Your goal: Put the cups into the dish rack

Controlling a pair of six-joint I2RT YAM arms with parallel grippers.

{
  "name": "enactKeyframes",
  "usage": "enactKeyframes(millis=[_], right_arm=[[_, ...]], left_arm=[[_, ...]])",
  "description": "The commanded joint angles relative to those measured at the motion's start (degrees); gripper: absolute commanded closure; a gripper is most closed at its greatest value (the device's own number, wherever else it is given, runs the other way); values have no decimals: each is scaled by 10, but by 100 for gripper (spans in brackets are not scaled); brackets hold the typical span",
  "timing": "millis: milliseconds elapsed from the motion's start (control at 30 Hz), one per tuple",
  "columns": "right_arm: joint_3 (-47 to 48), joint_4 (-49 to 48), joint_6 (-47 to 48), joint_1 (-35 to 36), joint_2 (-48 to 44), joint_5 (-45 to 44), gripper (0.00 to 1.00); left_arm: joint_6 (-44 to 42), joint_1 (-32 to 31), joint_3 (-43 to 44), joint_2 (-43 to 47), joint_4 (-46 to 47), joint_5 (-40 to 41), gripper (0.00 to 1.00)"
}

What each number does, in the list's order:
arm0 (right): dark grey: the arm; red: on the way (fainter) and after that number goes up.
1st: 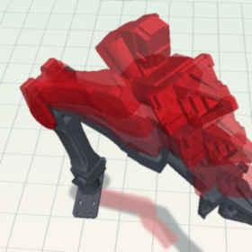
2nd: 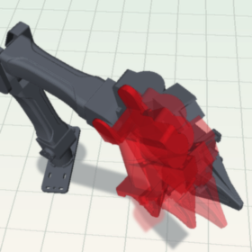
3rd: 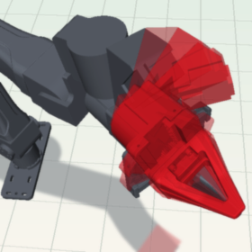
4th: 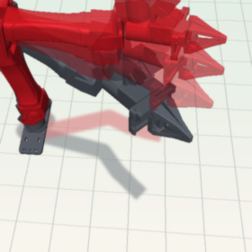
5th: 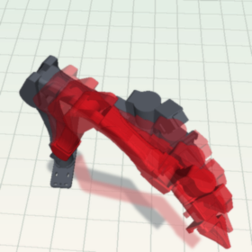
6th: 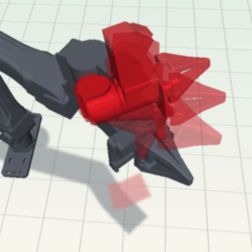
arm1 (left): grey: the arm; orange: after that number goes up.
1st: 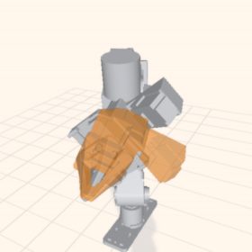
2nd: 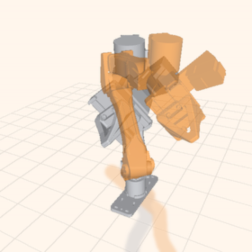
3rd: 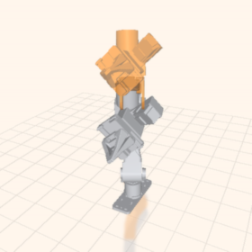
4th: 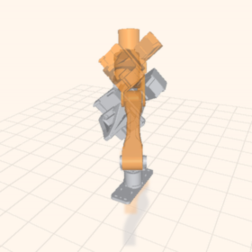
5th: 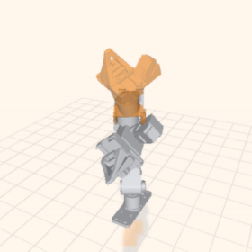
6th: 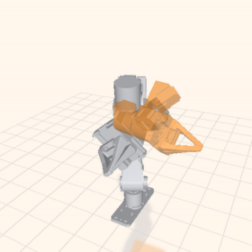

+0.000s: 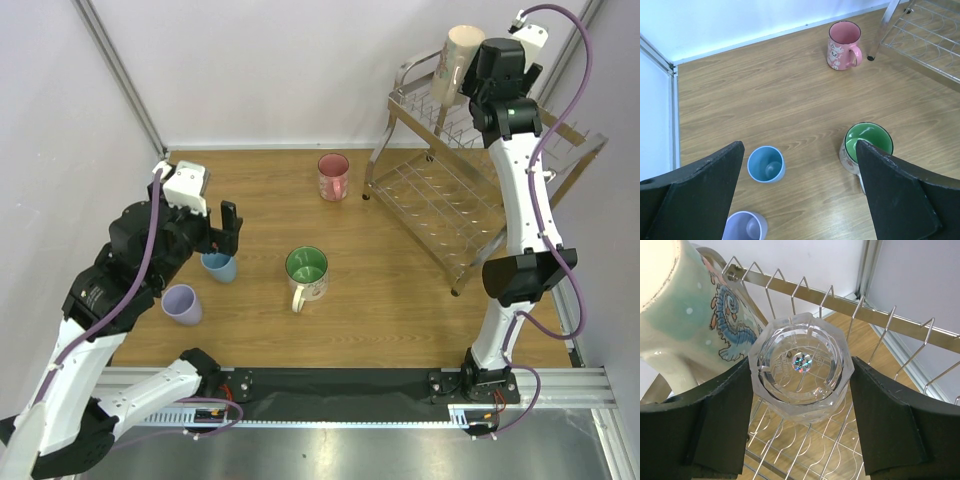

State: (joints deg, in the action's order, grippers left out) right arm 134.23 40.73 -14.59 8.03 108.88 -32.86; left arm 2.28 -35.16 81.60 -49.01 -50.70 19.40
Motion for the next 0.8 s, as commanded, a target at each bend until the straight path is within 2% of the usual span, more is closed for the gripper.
enactKeyframes(millis=[0, 167, 233, 267, 500, 767], right_arm=[[33, 16, -8, 6, 6, -21, 75], [32, 22, 1, 11, 0, -19, 52], [32, 21, 0, 11, -5, -13, 37], [38, 24, -2, 10, -6, -12, 25], [68, 62, 8, 9, -7, -1, 0], [117, 85, 22, 13, -22, 5, 0]], left_arm=[[-20, 4, -3, 2, 16, 6, 0], [-18, 5, -4, 0, 15, 3, 0], [-15, 5, -4, 0, 15, -6, 0], [-12, 4, -5, -2, 15, -8, 0], [2, 5, 4, -5, 6, -25, 0], [56, 4, 37, -28, -12, -52, 0]])
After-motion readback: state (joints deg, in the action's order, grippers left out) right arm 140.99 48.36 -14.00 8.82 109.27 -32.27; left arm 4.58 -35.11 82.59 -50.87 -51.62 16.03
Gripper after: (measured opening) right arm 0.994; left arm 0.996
